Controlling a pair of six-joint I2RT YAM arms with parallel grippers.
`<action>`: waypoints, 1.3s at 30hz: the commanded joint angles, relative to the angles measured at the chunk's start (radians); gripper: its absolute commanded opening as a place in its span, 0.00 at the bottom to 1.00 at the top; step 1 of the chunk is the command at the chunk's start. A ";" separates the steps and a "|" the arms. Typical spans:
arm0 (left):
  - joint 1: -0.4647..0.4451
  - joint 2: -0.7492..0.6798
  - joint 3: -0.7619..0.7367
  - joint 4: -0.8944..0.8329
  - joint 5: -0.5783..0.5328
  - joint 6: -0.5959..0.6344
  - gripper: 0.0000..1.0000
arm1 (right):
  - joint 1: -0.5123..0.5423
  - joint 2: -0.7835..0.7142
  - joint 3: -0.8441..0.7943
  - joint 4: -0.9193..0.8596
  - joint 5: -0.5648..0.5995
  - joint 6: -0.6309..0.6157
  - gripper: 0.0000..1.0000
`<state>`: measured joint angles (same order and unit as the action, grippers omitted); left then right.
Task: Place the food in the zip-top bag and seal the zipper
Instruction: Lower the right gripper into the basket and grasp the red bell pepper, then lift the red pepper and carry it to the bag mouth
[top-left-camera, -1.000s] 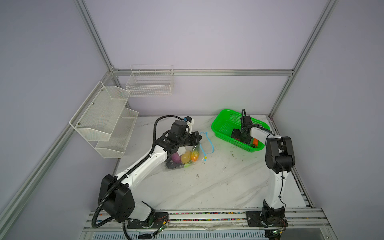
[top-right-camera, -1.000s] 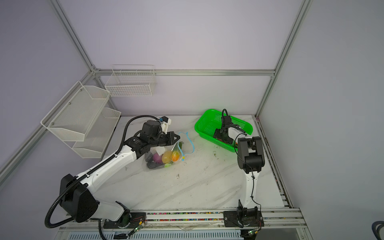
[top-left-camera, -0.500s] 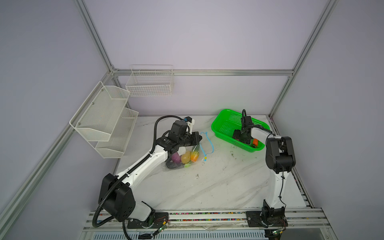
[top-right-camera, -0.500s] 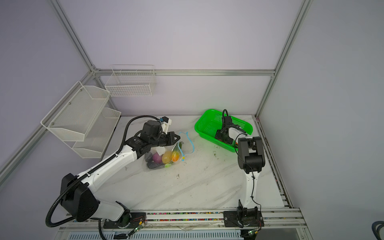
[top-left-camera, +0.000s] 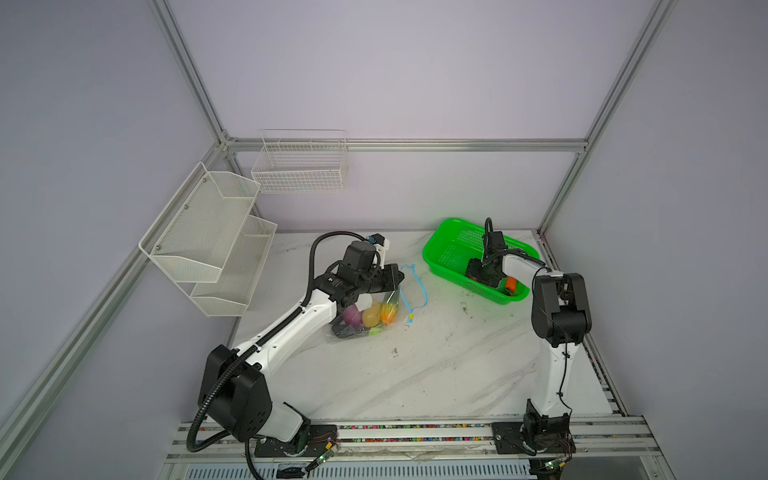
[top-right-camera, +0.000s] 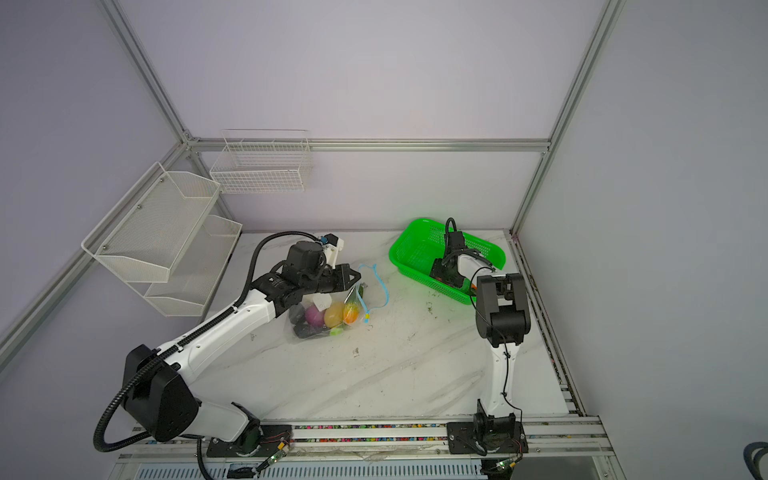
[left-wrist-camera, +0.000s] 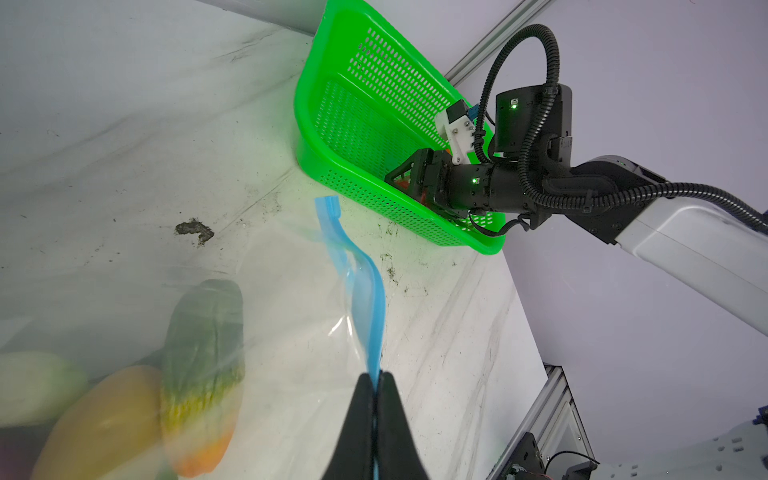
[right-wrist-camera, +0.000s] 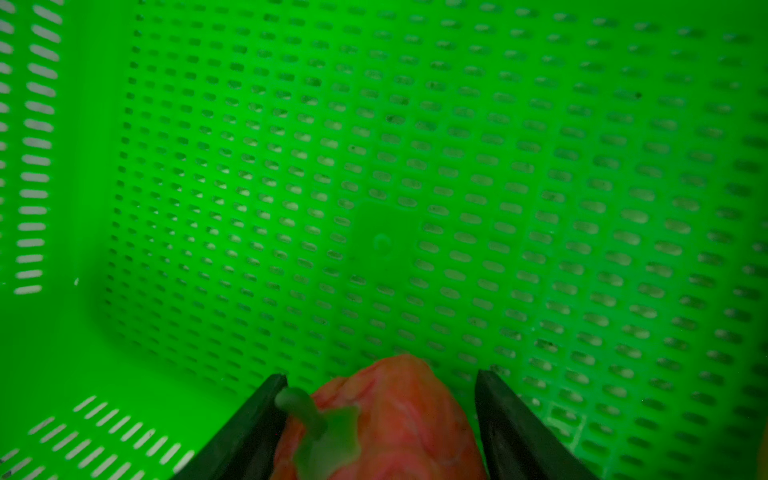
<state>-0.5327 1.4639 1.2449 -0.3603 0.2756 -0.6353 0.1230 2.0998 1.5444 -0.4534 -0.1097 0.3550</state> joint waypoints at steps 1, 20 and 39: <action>-0.002 -0.009 -0.008 0.015 -0.015 0.005 0.00 | -0.003 -0.011 0.031 -0.022 -0.014 0.008 0.71; -0.002 -0.011 -0.007 0.001 -0.026 0.000 0.00 | -0.003 0.027 0.129 -0.033 -0.053 0.024 0.67; -0.002 -0.033 -0.035 0.012 -0.052 -0.006 0.00 | -0.003 -0.041 0.151 -0.031 -0.128 0.050 0.66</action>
<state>-0.5327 1.4635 1.2449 -0.3672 0.2344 -0.6357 0.1230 2.1120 1.6871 -0.4686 -0.1883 0.3809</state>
